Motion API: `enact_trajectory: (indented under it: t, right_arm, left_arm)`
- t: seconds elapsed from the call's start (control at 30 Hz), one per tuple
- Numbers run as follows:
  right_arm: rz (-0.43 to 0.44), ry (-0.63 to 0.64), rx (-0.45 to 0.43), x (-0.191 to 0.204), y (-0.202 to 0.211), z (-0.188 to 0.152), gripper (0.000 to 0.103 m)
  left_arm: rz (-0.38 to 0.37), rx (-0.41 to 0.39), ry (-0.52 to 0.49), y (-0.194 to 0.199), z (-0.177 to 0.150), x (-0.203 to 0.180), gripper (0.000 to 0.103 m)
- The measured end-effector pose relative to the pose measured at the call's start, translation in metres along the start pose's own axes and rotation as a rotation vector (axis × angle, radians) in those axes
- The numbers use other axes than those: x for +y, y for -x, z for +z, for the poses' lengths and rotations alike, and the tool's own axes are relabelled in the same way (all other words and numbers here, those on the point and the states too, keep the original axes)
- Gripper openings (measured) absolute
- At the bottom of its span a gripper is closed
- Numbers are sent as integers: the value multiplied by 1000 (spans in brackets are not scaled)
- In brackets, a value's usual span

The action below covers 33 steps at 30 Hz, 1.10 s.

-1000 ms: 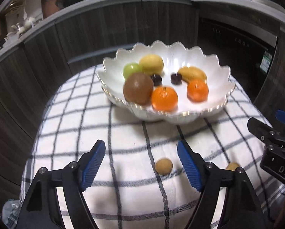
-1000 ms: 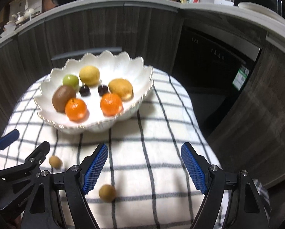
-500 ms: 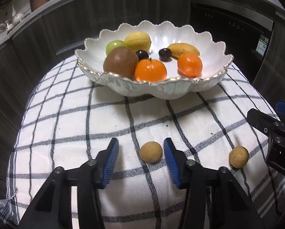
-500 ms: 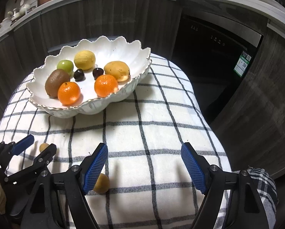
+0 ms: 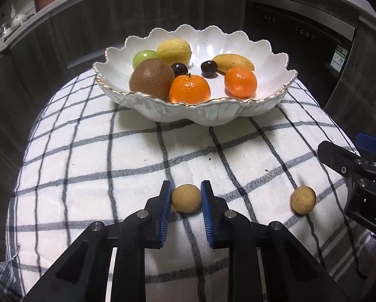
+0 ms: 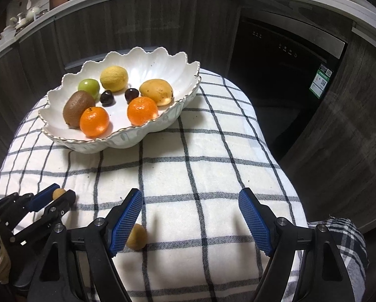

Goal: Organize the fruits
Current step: 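Grasp a small brown fruit with the left gripper while the right grasps the other, then carry both small brown fruits over the bowl and open both grippers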

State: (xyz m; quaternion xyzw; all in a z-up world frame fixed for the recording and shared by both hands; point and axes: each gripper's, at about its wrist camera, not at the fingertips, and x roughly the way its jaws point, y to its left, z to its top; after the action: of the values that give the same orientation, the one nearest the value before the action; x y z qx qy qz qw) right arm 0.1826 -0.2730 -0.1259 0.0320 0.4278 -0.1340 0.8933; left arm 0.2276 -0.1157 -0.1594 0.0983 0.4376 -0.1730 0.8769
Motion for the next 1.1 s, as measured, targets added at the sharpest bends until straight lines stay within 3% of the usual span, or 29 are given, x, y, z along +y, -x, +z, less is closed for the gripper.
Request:
enact_trajectory:
  t: [0.27,0.43,0.6,0.83,1.1]
  right_arm:
    - [63,37,30,13,4,-16,78]
    - [99,71,65,23,-6,-21,56]
    - [123,85,82,30,-12,-25,53]
    - [155,95,131,36,-23,-30,27]
    - [180,105,81,37,-6,-23,26]
  left_arm:
    - [38,-6,35,24,-17,13,24]
    - [52,-2,53,27,-23,20,24]
    - [51,-15,66,30,-21,24,24]
    - [55,-17,82,30,-21,30,24]
    - [49,-33,85,36,-20,30,24]
